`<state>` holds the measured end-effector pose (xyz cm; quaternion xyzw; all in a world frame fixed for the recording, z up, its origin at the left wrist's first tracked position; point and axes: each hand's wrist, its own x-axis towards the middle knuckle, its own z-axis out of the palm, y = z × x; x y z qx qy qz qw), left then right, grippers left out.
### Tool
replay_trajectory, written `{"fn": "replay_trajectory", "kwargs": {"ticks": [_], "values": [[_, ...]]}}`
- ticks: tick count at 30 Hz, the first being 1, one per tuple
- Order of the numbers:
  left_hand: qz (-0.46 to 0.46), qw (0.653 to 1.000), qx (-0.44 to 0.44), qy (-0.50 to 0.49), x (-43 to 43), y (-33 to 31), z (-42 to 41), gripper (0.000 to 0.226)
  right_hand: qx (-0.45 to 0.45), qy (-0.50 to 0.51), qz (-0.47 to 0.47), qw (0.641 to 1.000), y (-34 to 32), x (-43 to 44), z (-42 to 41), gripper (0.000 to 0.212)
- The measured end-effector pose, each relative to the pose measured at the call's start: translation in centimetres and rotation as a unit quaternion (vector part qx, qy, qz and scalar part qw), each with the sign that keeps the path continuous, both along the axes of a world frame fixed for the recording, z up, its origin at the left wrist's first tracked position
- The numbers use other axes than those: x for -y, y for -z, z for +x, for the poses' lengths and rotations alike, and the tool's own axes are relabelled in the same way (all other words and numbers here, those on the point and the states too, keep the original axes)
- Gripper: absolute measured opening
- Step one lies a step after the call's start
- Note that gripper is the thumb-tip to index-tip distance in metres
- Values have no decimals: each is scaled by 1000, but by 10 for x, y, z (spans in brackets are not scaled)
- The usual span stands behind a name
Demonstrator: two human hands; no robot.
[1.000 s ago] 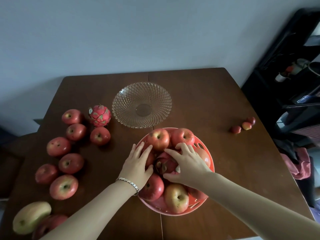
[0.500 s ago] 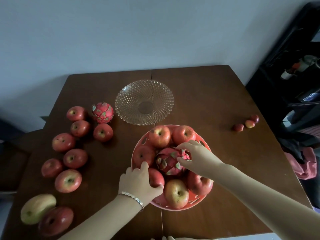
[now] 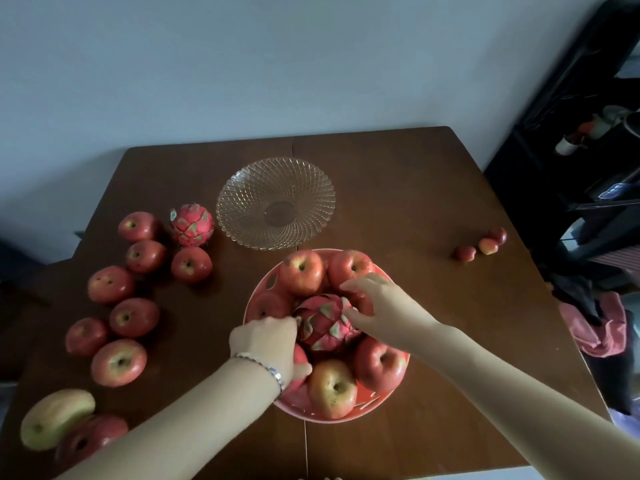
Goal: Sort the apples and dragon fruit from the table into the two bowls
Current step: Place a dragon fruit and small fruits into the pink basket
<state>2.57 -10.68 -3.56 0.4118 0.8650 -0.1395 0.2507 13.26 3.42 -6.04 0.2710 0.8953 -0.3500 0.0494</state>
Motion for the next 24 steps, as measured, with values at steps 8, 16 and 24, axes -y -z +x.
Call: {"fn": "replay_trajectory", "kwargs": {"ticks": [8, 16, 24], "values": [[190, 968, 11, 164, -149, -22, 31, 25, 16, 94, 40, 995, -2, -126, 50, 32], [145, 973, 72, 162, -269, 35, 69, 24, 166, 165, 118, 965, 50, -277, 90, 57], [107, 964, 156, 184, -335, 98, 81, 35, 228, 52, 101, 967, 100, -309, 92, 47]]}}
